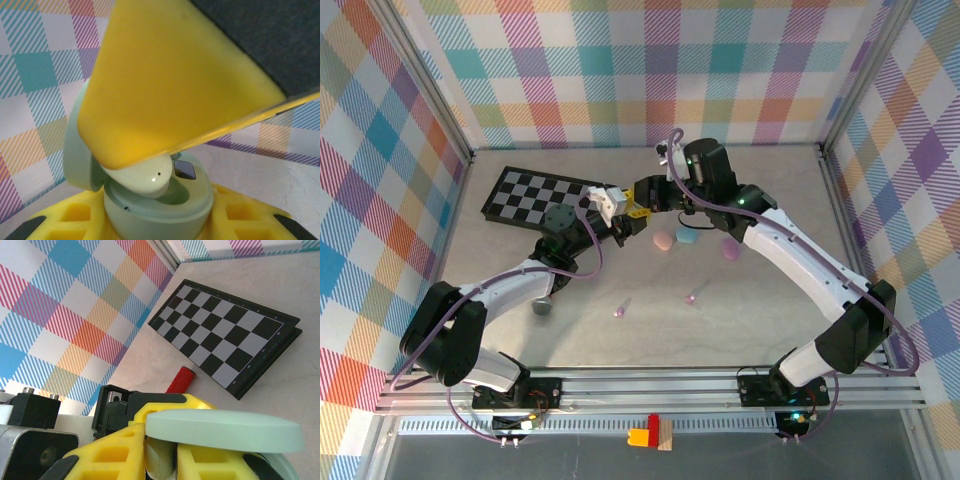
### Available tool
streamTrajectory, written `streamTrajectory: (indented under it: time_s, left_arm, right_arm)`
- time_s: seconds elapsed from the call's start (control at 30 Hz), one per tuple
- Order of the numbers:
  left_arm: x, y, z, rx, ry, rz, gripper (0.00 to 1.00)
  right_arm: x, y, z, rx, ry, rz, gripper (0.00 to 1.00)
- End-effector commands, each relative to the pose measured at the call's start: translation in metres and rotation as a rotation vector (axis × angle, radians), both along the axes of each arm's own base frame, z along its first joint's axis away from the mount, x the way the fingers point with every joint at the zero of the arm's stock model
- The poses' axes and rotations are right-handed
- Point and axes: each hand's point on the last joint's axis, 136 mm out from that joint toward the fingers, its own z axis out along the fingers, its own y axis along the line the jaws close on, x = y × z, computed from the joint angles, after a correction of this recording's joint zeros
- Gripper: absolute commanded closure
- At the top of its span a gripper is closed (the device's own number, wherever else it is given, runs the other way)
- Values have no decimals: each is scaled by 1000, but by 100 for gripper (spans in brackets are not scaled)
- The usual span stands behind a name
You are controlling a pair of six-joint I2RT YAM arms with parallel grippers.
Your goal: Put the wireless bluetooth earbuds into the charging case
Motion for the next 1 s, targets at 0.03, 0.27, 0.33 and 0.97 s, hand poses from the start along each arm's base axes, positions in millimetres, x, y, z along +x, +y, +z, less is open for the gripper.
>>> streamTrajectory:
  time_s: [0.03, 0.27, 0.33, 0.97]
  left_arm:
    - [-4, 2, 43, -95, -91, 4, 64]
    - [0, 2, 47, -125, -77, 15, 64]
    - [1, 2, 47, -128, -77, 18, 64]
    - [-5, 5, 51, -120, -89, 20, 64]
  right_arm:
    - [3, -5, -14, -23, 23, -37, 81]
    - [3, -7, -20, -13, 41, -57, 80]
    - [4, -10, -21, -16, 45, -73, 80]
    - [7, -21, -14, -43, 25, -122, 70]
